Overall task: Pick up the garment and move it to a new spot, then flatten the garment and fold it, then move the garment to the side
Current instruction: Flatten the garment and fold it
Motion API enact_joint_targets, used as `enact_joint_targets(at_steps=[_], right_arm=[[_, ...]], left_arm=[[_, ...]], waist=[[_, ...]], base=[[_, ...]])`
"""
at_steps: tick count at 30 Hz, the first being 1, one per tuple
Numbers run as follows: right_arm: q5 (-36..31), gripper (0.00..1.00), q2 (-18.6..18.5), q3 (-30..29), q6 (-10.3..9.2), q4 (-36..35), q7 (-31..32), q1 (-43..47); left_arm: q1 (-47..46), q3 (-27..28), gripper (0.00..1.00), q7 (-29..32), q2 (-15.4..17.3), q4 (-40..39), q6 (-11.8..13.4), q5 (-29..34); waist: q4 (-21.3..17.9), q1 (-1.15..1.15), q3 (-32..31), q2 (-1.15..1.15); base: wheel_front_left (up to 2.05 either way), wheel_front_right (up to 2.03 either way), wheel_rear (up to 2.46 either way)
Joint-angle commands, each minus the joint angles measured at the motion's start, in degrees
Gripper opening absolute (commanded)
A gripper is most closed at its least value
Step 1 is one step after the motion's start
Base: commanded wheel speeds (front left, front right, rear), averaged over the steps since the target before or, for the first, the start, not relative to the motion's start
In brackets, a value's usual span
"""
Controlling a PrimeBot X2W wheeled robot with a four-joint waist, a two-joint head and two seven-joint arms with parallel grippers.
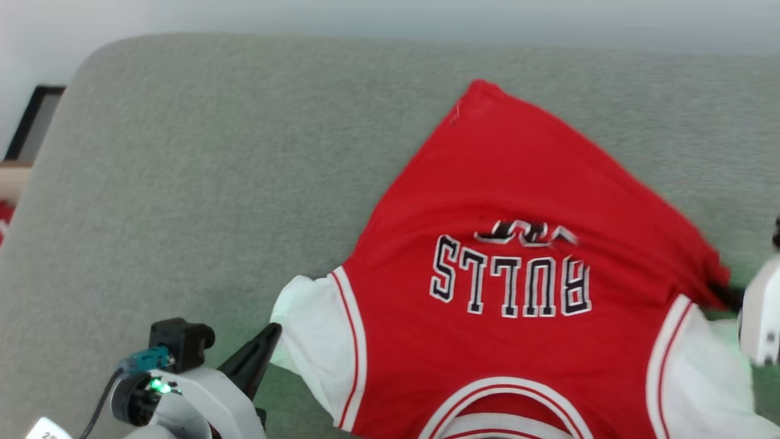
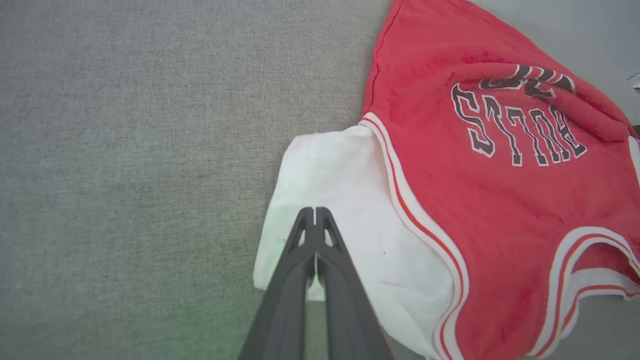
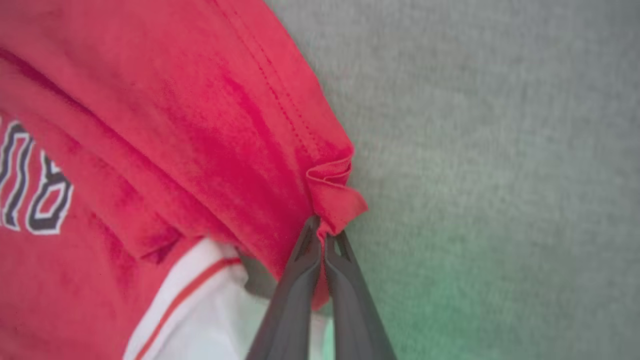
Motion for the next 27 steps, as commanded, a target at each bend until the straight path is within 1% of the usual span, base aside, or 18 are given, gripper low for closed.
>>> enact_joint_targets(at_steps=[1,6,10,13,18,19,20,21,22,24,27], right_arm=[[-0.5,0.00,0.3,0.0,-0.04,0.0,0.5,2.4],[-1.9,0.00,2.6,-3.1,-0.05,-4.4,1.1,12.4],[-3.2,0.00,4.4,-4.8,-0.06,-4.7,0.2,17.7],[-4.1,0.00,5.7,-5.6,-0.11,-3.4,-0.8,19.3],[-5.4,0.00,6.9,-5.2,-0.27,-0.1,-2.3,19.6],[-5.5,0.13,7.0,-5.1,-0.27,0.7,-2.6,19.5],[-5.7,0.40,7.0,-5.1,-0.38,1.4,-3.0,19.3],[-5.8,0.82,7.0,-5.0,-0.48,1.9,-3.4,19.1],[-5.7,1.00,6.8,-4.8,-0.48,2.3,-3.5,18.8],[-5.2,1.00,6.6,-4.7,-0.48,2.4,-3.2,18.3],[-4.9,1.00,5.7,-4.7,-0.48,0.6,-1.8,17.8]], left_arm=[[0.7,0.2,0.00,-0.1,0.3,-0.1,0.4,-0.3],[1.7,0.8,0.00,-0.1,1.0,-1.3,1.1,-1.2],[1.7,0.7,0.00,0.1,1.3,-1.9,1.2,-1.2],[1.6,0.6,0.00,0.3,1.5,-2.0,1.2,-1.1],[1.2,0.7,0.00,0.2,1.4,-1.9,0.9,-1.3],[1.1,0.7,0.00,0.1,1.3,-1.8,0.9,-1.3],[1.0,0.7,0.00,0.1,1.2,-1.8,0.8,-1.3],[1.0,0.7,0.00,0.1,1.1,-1.7,0.7,-1.3],[1.1,0.7,0.00,0.0,1.1,-1.6,0.7,-1.3],[1.2,0.8,0.00,-0.1,1.1,-1.5,0.7,-1.5],[1.6,0.8,0.00,-0.3,1.2,-1.5,0.8,-1.7]], waist=[[-2.2,0.00,-1.9,0.00],[-3.5,0.00,-2.3,0.00],[-4.1,0.00,-2.1,0.00],[-4.5,0.00,-2.0,0.00],[-4.9,0.00,-1.8,0.00],[-4.9,0.00,-1.8,0.00],[-4.9,0.00,-1.8,0.00],[-4.9,0.00,-1.9,0.00],[-5.0,0.00,-1.9,0.00],[-5.0,0.00,-2.1,0.00],[-5.2,0.00,-2.4,0.00]], base=[[0.00,0.00,0.00],[0.00,0.00,0.00],[0.00,0.00,0.00],[0.00,0.00,0.00],[0.00,0.00,0.00],[0.00,0.00,0.00],[0.00,0.00,0.00],[0.00,0.00,0.00],[0.00,0.00,0.00],[0.00,0.00,0.00],[0.00,0.00,0.00]])
